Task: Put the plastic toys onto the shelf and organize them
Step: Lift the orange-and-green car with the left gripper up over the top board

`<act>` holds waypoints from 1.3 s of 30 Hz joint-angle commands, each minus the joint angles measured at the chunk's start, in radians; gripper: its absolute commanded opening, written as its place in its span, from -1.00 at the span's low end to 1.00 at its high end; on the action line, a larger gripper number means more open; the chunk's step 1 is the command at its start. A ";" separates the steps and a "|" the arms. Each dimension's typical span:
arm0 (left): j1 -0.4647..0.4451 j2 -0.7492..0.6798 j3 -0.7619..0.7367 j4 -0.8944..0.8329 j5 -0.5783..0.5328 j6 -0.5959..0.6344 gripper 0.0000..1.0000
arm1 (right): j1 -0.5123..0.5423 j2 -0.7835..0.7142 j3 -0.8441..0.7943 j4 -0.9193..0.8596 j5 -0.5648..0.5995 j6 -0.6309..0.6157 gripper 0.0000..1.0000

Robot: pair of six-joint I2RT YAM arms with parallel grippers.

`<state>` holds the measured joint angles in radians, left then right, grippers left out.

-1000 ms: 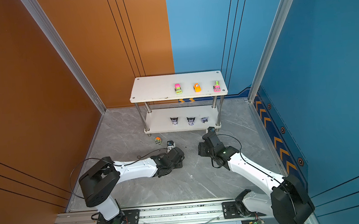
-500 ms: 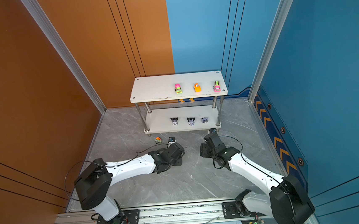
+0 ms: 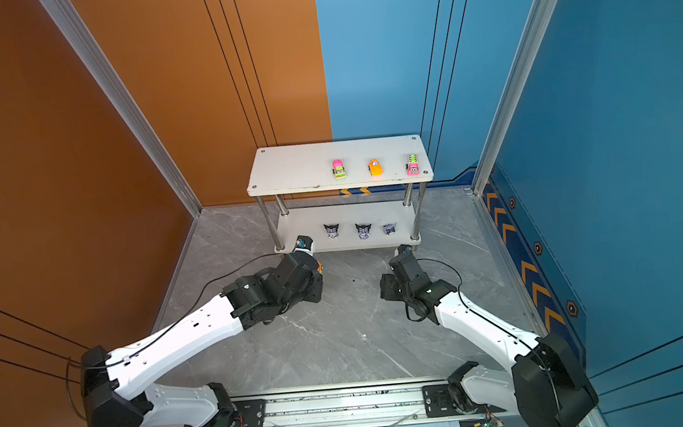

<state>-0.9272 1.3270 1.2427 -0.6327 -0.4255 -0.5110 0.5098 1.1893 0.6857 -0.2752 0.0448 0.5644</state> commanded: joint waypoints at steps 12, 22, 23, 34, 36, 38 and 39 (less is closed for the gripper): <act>0.081 0.120 0.501 -0.136 -0.101 0.308 -0.51 | -0.005 -0.014 -0.044 0.014 0.005 -0.015 0.29; 0.255 0.329 0.799 -0.145 0.107 0.338 -0.50 | -0.006 -0.014 -0.063 0.019 0.006 -0.019 0.29; 0.261 0.356 0.830 -0.152 0.115 0.341 -0.50 | -0.006 -0.014 -0.067 0.020 0.007 -0.018 0.29; 0.315 0.569 1.111 -0.239 0.137 0.388 -0.51 | -0.008 -0.011 -0.090 0.033 0.006 -0.020 0.29; 0.321 0.587 1.129 -0.245 0.141 0.390 -0.51 | -0.010 -0.010 -0.092 0.036 0.007 -0.020 0.29; 0.327 0.599 1.131 -0.246 0.145 0.383 -0.51 | -0.010 -0.006 -0.091 0.038 0.005 -0.021 0.29; 0.331 0.604 1.132 -0.245 0.145 0.381 -0.51 | -0.011 -0.003 -0.092 0.039 0.004 -0.021 0.29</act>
<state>-0.6075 1.9144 2.3409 -0.8459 -0.3042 -0.1417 0.5053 1.1889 0.6083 -0.2501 0.0452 0.5545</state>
